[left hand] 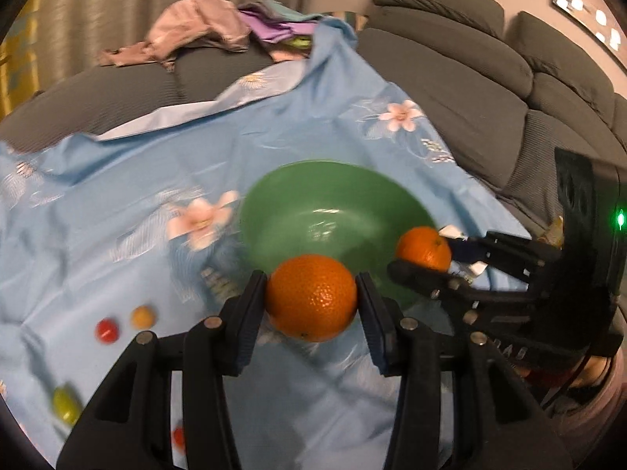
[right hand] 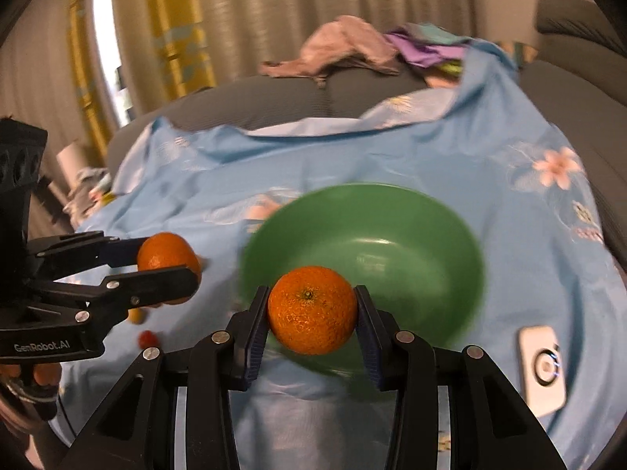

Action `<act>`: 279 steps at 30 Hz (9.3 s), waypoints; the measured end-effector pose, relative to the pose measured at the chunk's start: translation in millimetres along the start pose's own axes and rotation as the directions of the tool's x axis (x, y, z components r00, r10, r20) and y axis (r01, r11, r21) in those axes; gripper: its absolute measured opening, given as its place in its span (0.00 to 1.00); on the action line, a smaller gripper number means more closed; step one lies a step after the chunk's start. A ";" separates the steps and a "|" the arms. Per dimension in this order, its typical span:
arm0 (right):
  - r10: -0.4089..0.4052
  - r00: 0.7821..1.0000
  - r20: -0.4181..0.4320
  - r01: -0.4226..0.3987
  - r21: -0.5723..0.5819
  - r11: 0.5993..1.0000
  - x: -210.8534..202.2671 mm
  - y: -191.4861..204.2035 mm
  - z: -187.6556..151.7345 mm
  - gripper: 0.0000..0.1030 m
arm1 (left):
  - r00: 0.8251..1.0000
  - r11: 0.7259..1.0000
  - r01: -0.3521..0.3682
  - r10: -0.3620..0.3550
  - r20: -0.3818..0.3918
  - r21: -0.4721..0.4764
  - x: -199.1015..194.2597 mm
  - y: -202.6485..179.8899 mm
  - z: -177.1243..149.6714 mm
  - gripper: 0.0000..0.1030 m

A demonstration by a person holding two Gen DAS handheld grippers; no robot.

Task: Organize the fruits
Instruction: 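Carry both oranges over the green bowl and open both tools, then move both tools back toward the remaining fruits, then grasp the yellow lime with the left tool while the right tool grasps the green lime, then carry both limes over the green bowl and open both tools, then move both tools back toward the small fruits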

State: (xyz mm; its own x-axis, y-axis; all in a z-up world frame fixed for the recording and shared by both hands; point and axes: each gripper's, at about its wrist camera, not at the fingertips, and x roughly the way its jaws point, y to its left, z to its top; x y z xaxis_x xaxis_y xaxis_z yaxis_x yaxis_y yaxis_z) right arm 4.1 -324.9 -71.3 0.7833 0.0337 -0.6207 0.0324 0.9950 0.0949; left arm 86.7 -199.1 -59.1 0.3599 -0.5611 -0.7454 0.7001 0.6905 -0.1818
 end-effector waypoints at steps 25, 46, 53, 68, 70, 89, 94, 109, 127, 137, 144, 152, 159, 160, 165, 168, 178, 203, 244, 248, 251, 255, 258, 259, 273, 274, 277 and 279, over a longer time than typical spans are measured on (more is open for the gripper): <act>-0.005 0.999 -0.041 0.009 0.106 0.994 -12.4 -22.6 -7.1 0.42 | 0.991 0.992 -0.123 0.122 -0.056 -0.010 -0.6 4.2 -21.1 0.84; 0.162 0.980 -0.112 -0.162 0.016 0.987 -16.1 51.6 -17.7 0.43 | 0.920 0.843 -0.390 0.373 -0.120 -0.370 -156.3 98.0 -176.9 0.84; 0.209 0.961 -0.180 -0.225 -0.075 0.972 -4.2 99.7 -22.9 0.43 | 0.936 0.847 -0.348 0.338 -0.099 -0.403 -160.8 105.6 -190.0 0.82; 0.284 0.921 -0.267 -0.330 -0.147 0.933 23.0 151.1 -31.1 0.43 | 0.951 0.878 -0.308 0.286 -0.114 -0.367 -122.7 132.3 -175.8 0.55; 0.285 0.919 -0.273 -0.332 -0.145 0.932 26.6 152.1 -32.0 0.43 | 0.947 0.879 -0.321 0.295 -0.127 -0.351 -114.6 135.8 -173.5 0.54; 0.249 0.943 -0.220 -0.284 -0.142 0.948 14.9 145.4 -30.7 0.43 | 0.894 0.874 -0.415 0.339 -0.293 -0.253 -63.1 159.7 -167.3 0.35; 0.231 0.951 -0.206 -0.267 -0.172 0.948 9.7 146.8 -27.5 0.43 | 0.900 0.877 -0.406 0.335 -0.278 -0.257 -58.9 157.4 -168.2 0.33; 0.359 0.896 -0.262 -0.393 -0.089 0.915 53.2 160.7 -25.6 0.43 | 0.946 0.855 -0.324 0.296 -0.132 -0.405 -116.5 164.4 -166.9 0.33; 0.406 0.820 -0.404 -0.516 -0.212 0.830 151.0 279.1 4.3 0.43 | 0.939 0.810 -0.329 0.333 -0.081 -0.486 -159.9 191.1 -183.7 0.33; 0.343 0.818 -0.462 -0.473 -0.201 0.858 186.2 300.8 3.5 0.41 | 0.945 0.815 -0.317 0.317 -0.084 -0.486 -158.8 193.3 -186.0 0.33; 0.327 0.832 -0.448 -0.446 -0.190 0.875 179.1 291.7 2.3 0.35 | 0.949 0.826 -0.302 0.305 -0.073 -0.476 -158.3 188.1 -182.2 0.33; 0.356 0.841 -0.408 -0.444 -0.145 0.884 141.9 254.7 -0.5 0.35 | 0.953 0.844 -0.295 0.296 -0.068 -0.448 -159.8 171.6 -177.6 0.33; 0.352 0.873 -0.338 -0.411 -0.121 0.904 93.9 220.1 -5.7 0.35 | 0.955 0.854 -0.289 0.286 -0.074 -0.433 -156.3 149.6 -173.6 0.33; 0.348 0.878 -0.328 -0.404 -0.121 0.907 87.2 215.6 -7.0 0.35 | 0.956 0.856 -0.288 0.284 -0.076 -0.429 -155.4 146.6 -172.8 0.33; 0.328 0.899 -0.290 -0.369 -0.097 0.924 58.5 186.5 -13.4 0.35 | 0.962 0.874 -0.269 0.261 -0.075 -0.404 -149.3 127.5 -164.4 0.33; 0.306 0.915 -0.264 -0.338 -0.087 0.937 44.5 170.8 -14.8 0.35 | 0.967 0.887 -0.254 0.247 -0.069 -0.386 -145.1 116.5 -157.5 0.33; 0.259 0.950 -0.174 -0.269 -0.035 0.962 14.4 120.3 -9.3 0.35 | 0.977 0.924 -0.213 0.206 -0.057 -0.316 -121.7 85.9 -124.2 0.33; 0.024 0.999 -0.041 -0.020 0.089 0.996 4.8 2.7 3.3 0.35 | 0.996 0.998 -0.033 0.028 -0.090 -0.055 11.6 13.2 -2.8 0.33; 0.075 0.990 -0.119 -0.071 0.041 0.997 0.7 34.2 -11.8 0.39 | 0.956 0.937 -0.279 0.249 -0.156 -0.210 -58.9 53.1 -98.3 0.96; 0.107 0.985 -0.139 -0.109 -0.011 0.994 -0.2 57.3 -18.4 0.39 | 0.931 0.892 -0.359 0.319 -0.179 -0.276 -90.4 77.8 -131.8 0.96; 0.135 0.978 -0.162 -0.143 -0.039 0.989 2.7 72.5 -22.1 0.39 | 0.933 0.867 -0.358 0.316 -0.172 -0.348 -112.5 93.2 -153.7 0.95; 0.172 0.965 -0.196 -0.186 -0.056 0.981 9.3 90.9 -24.9 0.39 | 0.933 0.846 -0.359 0.323 -0.158 -0.394 -132.6 100.8 -172.2 0.95; 0.184 0.958 -0.218 -0.205 -0.076 0.976 11.0 102.9 -29.0 0.39 | 0.936 0.839 -0.351 0.318 -0.149 -0.415 -138.1 100.4 -179.3 0.95; 0.186 0.956 -0.226 -0.210 -0.085 0.974 12.1 106.8 -30.4 0.39 | 0.938 0.839 -0.346 0.314 -0.147 -0.420 -138.3 100.3 -180.9 0.95; 0.191 0.945 -0.265 -0.231 -0.128 0.964 24.8 128.8 -35.7 0.39 | 0.955 0.843 -0.298 0.262 -0.142 -0.448 -123.8 112.3 -182.3 0.88; 0.192 0.944 -0.267 -0.232 -0.127 0.964 26.6 129.3 -36.1 0.39 | 0.956 0.846 -0.294 0.259 -0.140 -0.444 -121.3 112.9 -180.2 0.86; 0.200 0.942 -0.271 -0.240 -0.124 0.963 31.2 130.9 -36.6 0.39 | 0.959 0.856 -0.284 0.249 -0.138 -0.433 -111.6 116.1 -173.7 0.75; 0.203 0.940 -0.275 -0.244 -0.124 0.962 34.0 131.3 -37.0 0.39 | 0.958 0.860 -0.286 0.249 -0.142 -0.422 -102.5 120.2 -167.4 0.71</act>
State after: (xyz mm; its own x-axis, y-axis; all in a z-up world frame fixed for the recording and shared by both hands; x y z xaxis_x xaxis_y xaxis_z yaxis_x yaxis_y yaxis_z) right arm 12.0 -189.7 -108.8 0.5720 0.2592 -0.7782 -0.2366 0.9606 0.1460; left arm 30.7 17.9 -112.0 0.4315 -0.3007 -0.8505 0.2387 0.9473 -0.2138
